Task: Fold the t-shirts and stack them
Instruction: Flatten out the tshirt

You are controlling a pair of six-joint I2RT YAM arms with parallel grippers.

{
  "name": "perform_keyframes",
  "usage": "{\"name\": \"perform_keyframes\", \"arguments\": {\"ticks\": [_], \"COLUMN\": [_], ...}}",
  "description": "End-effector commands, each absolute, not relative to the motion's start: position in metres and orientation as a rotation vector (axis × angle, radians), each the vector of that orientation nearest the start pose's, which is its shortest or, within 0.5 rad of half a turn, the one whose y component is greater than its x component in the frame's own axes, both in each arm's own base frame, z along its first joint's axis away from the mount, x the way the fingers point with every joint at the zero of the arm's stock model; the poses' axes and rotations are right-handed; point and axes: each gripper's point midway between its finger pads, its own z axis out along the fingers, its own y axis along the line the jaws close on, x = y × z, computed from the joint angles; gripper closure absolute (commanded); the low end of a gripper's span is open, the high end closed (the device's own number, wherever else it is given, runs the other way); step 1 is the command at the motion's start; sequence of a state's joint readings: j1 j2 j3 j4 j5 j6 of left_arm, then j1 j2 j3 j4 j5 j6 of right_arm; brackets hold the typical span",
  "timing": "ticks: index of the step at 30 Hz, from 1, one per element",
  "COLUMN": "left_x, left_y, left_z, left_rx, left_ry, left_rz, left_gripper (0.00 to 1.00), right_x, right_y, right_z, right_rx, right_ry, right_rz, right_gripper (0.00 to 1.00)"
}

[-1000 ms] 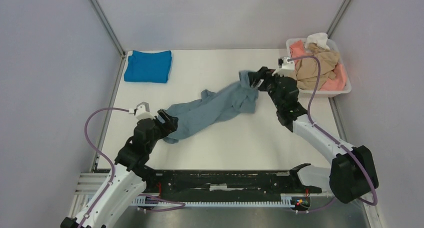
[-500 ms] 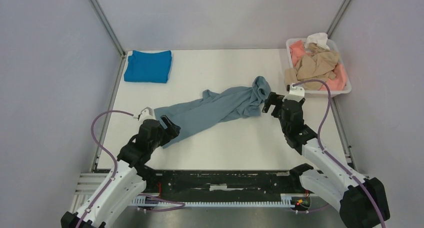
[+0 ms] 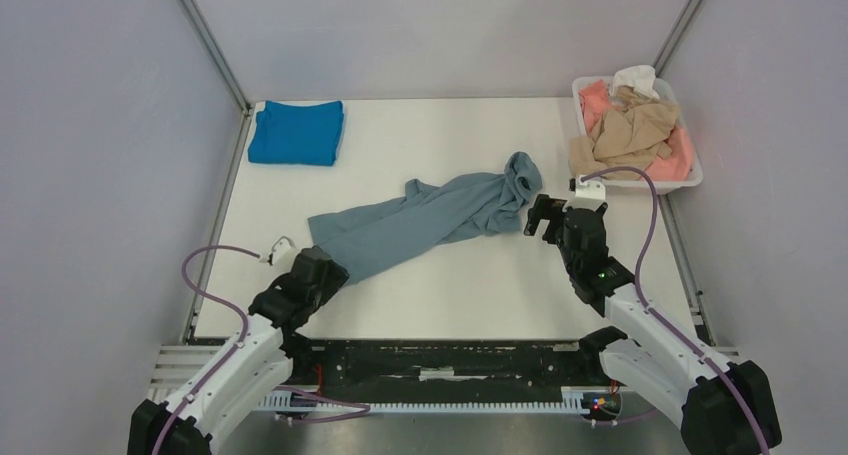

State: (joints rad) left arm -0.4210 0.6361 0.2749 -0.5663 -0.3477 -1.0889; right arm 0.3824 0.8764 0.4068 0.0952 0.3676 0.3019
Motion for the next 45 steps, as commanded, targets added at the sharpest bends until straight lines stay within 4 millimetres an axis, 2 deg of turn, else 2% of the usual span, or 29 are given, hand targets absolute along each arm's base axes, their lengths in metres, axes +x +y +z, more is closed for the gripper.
{"name": "perform_keyframes", "arguments": {"ticks": [1,11,14,16,20,24,31,36,39,45], "left_x": [0.191,0.21,0.211,0.211,0.212,0.218,0.232,0.24,0.244,0.249], "left_y": [-0.042,-0.047,-0.044,-0.043,-0.042,-0.05,-0.059,-0.061,-0.059,-0.057], "left_z": [0.011,0.013,0.013,0.014,0.015,0.031,0.087,0.119,0.135,0.157], "left_rx": [-1.127,-1.155,-1.145,-1.142,-1.114,-1.03,-0.938,-0.91,-0.904,-0.892], "left_ry": [2.135,2.064,2.059,2.059,2.055,2.056,1.965,1.906,1.873,1.825], "left_rz": [-0.198,-0.244,-0.222,-0.212,-0.212,-0.275,-0.388,-0.424,-0.427,-0.433], "left_gripper": [0.24,0.51,0.75,0.97,0.98,0.98,0.98,0.98,0.98,0.98], "right_x": [0.307,0.306,0.307,0.307,0.308,0.31,0.327,0.358,0.383,0.426], "right_y": [0.067,0.058,0.057,0.057,0.056,0.057,0.084,0.1,0.102,0.128], "right_z": [0.144,0.149,0.148,0.148,0.147,0.145,0.147,0.16,0.156,0.133], "right_rx": [0.152,0.181,0.182,0.182,0.178,0.172,-0.006,-0.028,0.026,0.064], "right_ry": [1.873,1.847,1.849,1.851,1.856,1.865,1.905,1.893,1.907,1.972], "right_rz": [0.104,0.063,0.054,0.05,0.041,0.033,0.077,0.086,0.047,0.094], "right_gripper": [0.02,0.02,0.02,0.02,0.02,0.02,0.02,0.05,0.11,0.3]}}
